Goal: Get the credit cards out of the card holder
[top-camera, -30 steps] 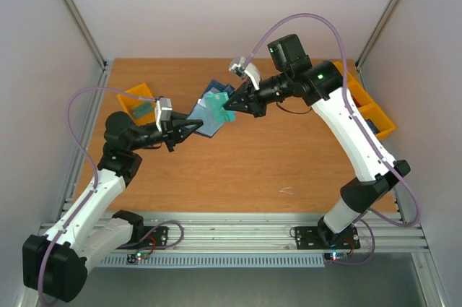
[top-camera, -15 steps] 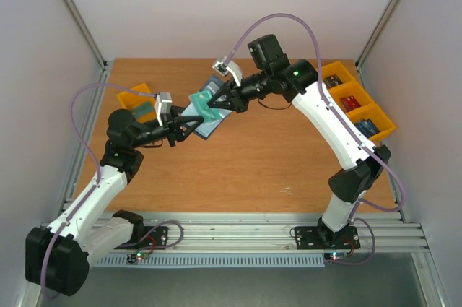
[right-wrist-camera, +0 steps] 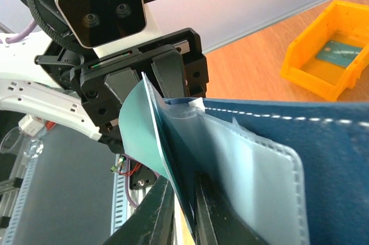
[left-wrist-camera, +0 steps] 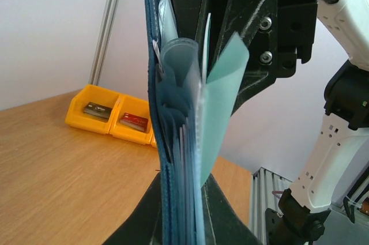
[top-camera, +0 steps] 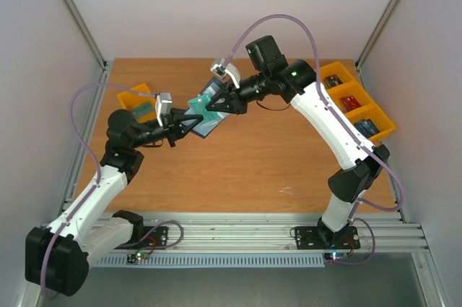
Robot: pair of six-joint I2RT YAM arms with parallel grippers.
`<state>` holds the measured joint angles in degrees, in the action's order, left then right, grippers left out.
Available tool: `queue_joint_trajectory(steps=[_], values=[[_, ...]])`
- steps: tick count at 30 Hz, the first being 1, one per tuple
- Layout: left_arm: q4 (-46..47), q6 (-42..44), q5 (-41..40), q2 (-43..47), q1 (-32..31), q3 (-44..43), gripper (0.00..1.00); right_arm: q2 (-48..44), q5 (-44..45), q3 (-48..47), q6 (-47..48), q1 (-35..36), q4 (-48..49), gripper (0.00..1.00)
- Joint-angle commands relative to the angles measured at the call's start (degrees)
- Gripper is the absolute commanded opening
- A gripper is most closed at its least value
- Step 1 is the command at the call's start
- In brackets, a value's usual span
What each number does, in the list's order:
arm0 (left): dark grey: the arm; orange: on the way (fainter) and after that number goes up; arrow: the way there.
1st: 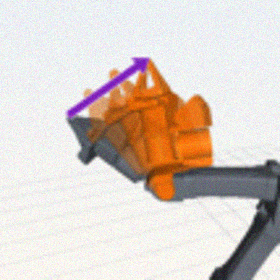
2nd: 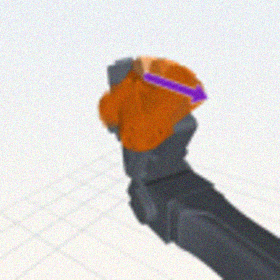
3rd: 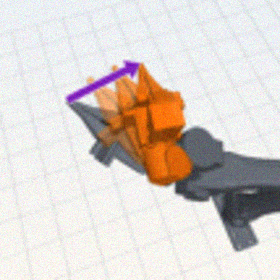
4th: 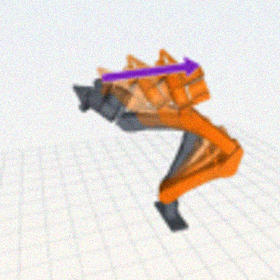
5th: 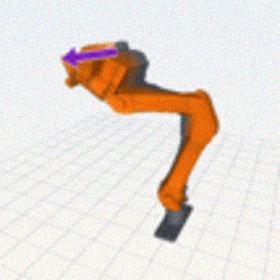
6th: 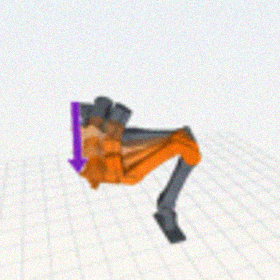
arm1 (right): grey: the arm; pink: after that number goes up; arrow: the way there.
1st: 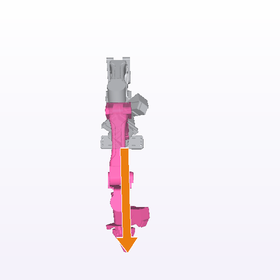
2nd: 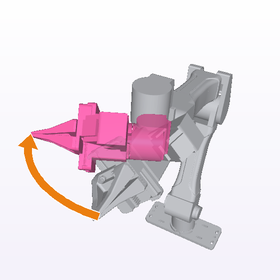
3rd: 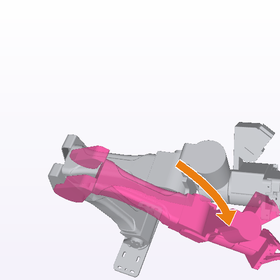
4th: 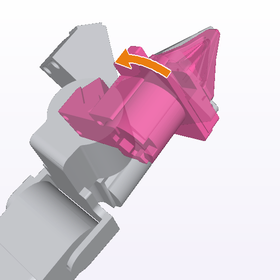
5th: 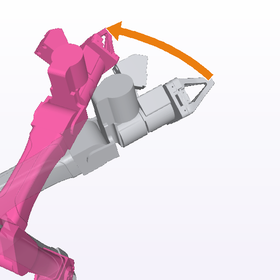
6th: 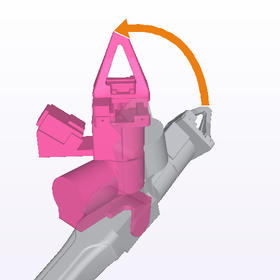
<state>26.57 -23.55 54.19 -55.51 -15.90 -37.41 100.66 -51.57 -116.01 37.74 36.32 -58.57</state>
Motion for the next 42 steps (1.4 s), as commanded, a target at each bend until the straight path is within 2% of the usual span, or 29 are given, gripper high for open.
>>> queue_joint_trajectory(steps=[1, 6, 13, 23, 25, 28, 34, 42], values=[[4.14, 1.31, 0.03, 1.41, -0.48, -0.22, 0.00, -2.02, 0.73, 1.22, 1.78, -1.54, -1.83, 0.11], [4.63, 1.31, 0.28, 1.63, -0.46, 0.09, 0.00, -4.14, 7.03, 4.43, 1.98, -2.17, -1.74, 0.11], [5.10, 1.16, 1.09, 1.67, -0.49, 0.05, 0.00, -5.25, 11.27, 6.49, 1.68, -2.17, -0.36, 0.12], [5.28, 1.23, 1.79, 1.56, -0.49, -0.17, 0.00, -3.40, 9.36, 6.42, -0.41, 0.14, 4.12, 0.11], [5.29, 1.23, 1.77, 1.63, -0.51, -0.13, 0.00, -2.92, 8.43, 6.01, -0.51, 0.52, 4.32, 0.10], [5.25, 1.23, 1.73, 1.67, -0.51, -0.03, 0.00, -2.86, 7.30, 5.47, -0.14, 0.55, 3.81, 0.02], [4.71, 1.61, 0.84, 1.97, -0.51, 0.25, 0.00, -5.87, 8.90, 7.23, 0.34, -0.67, 4.05, 0.01], [4.62, 2.28, 0.80, 2.15, -0.47, 0.62, 0.15, -8.01, 9.43, 6.21, 0.57, -2.05, 2.51, 0.01]])
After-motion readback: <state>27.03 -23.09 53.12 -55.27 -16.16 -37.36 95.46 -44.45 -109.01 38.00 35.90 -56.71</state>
